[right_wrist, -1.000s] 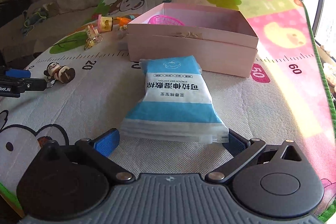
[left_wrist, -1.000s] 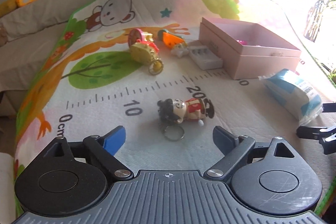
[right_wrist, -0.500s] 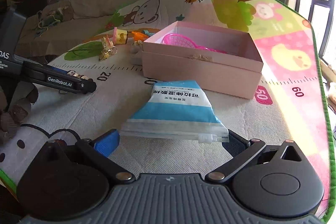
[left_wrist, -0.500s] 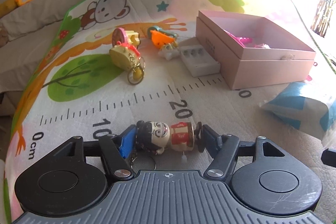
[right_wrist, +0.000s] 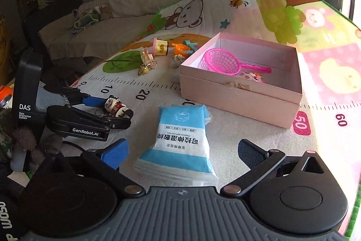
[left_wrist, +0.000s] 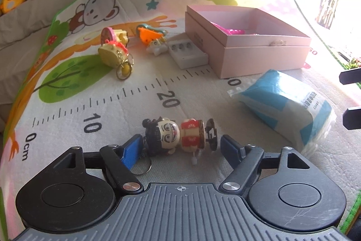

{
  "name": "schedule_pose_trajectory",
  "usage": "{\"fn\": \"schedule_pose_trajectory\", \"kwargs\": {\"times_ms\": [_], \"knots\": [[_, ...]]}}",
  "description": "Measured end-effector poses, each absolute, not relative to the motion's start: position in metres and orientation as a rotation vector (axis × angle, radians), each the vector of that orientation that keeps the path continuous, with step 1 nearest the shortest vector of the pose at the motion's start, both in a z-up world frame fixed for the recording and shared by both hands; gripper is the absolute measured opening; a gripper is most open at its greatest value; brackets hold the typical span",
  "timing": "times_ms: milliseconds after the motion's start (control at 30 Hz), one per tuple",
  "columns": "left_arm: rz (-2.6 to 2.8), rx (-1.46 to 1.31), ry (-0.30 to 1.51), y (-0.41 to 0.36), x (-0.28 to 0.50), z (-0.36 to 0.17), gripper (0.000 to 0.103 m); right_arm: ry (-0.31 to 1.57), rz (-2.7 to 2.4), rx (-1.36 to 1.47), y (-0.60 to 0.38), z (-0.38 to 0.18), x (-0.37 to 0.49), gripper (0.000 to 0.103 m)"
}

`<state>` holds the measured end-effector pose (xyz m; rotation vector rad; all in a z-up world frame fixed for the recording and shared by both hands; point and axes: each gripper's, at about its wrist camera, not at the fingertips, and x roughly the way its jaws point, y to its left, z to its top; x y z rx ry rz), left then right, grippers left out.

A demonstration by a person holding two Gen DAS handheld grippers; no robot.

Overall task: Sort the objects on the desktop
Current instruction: 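Lift the doll with the left tool while the right tool lifts the wipe pack, then release the doll into the pink box with the left tool while the right tool releases the wipes there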

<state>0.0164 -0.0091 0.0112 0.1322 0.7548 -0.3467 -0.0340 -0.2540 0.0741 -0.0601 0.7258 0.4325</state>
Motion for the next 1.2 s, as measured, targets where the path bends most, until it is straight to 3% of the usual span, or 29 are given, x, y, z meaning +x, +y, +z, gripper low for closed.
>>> {"fn": "schedule_pose_trajectory", "kwargs": {"times_ms": [67,333,400,600,733,1033,1200], "knots": [[-0.391,0.133,0.743,-0.011,0.009,0.011,0.091,0.723,0.403,-0.053,-0.255,0.072,-0.03,0.103],[-0.326,0.117,0.764,-0.025,0.009,0.009,0.095,0.754,0.362,-0.085,-0.224,0.058,0.014,0.101],[-0.295,0.106,0.767,-0.028,0.014,0.011,0.094,0.773,0.387,-0.112,-0.217,0.053,0.019,0.086],[-0.257,0.115,0.756,-0.035,0.02,0.008,0.089,0.87,0.399,-0.104,-0.221,0.04,0.025,0.058],[-0.267,0.114,0.743,-0.035,0.02,0.01,0.07,0.882,0.376,-0.111,-0.228,0.041,0.018,0.057],[-0.359,0.114,0.748,-0.041,0.0,0.02,0.069,0.907,0.346,-0.111,-0.243,0.051,-0.008,0.053],[-0.418,0.113,0.674,-0.049,-0.009,0.055,0.069,0.811,0.35,-0.011,-0.271,0.095,-0.019,0.052]]}}
